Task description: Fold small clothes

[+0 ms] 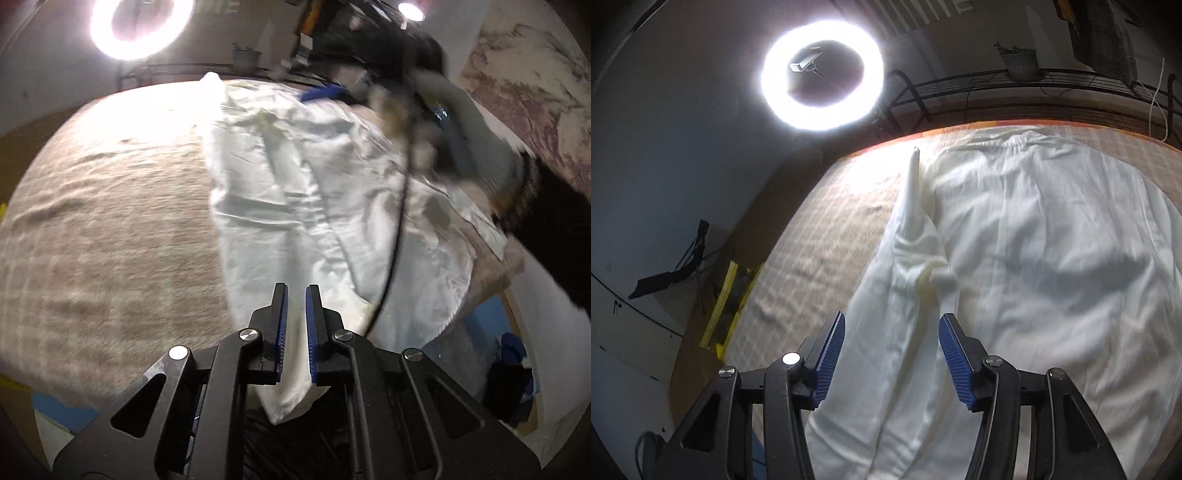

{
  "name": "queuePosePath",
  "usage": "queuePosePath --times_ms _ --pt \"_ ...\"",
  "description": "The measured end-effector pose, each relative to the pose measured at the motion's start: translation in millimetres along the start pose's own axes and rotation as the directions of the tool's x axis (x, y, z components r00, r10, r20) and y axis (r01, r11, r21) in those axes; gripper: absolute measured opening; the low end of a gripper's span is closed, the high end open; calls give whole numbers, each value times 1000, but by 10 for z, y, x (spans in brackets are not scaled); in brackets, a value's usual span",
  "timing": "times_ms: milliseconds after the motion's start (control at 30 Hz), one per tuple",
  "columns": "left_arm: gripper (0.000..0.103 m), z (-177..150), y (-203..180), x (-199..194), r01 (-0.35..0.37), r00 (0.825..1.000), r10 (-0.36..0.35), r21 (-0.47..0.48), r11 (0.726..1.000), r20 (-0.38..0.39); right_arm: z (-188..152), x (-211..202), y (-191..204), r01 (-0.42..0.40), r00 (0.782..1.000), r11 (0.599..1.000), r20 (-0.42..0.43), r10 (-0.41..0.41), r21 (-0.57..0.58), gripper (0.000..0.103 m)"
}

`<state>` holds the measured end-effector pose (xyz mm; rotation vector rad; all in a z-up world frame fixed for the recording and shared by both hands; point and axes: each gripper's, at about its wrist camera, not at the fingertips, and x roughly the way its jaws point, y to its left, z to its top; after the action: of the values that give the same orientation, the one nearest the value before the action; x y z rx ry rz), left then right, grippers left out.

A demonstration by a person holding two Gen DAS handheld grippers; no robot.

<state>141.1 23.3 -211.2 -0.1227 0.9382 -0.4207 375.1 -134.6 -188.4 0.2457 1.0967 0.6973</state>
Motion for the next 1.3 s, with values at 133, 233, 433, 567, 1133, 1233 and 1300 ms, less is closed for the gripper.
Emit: queuePosePath --times_ms 133,233,433,567,1133,1233,1300 --pt "6 -98 -219 280 128 989 -121 76 989 -89 293 185 -80 21 1000 999 -12 -21 24 61" --pt "6 -235 -306 362 176 976 -161 97 980 -146 450 332 -117 39 999 999 -31 -39 20 61" --pt "6 -293 -279 324 171 975 -157 79 982 -155 570 811 -215 101 990 995 -95 -101 -8 56" --pt "6 -306 -339 367 154 977 -133 117 981 -167 514 1088 -225 106 979 994 -171 -110 -31 13" --pt "6 -317 -300 156 63 994 -50 131 989 -102 744 898 257 -19 1000 977 -28 14 -213 20" --pt "6 -337 -248 94 45 995 -32 132 990 -96 806 1185 190 74 996 975 -41 -84 -208 20" --pt "6 -372 -216 76 43 994 -30 126 991 -101 850 1360 -63 174 981 974 -58 -184 -146 20"
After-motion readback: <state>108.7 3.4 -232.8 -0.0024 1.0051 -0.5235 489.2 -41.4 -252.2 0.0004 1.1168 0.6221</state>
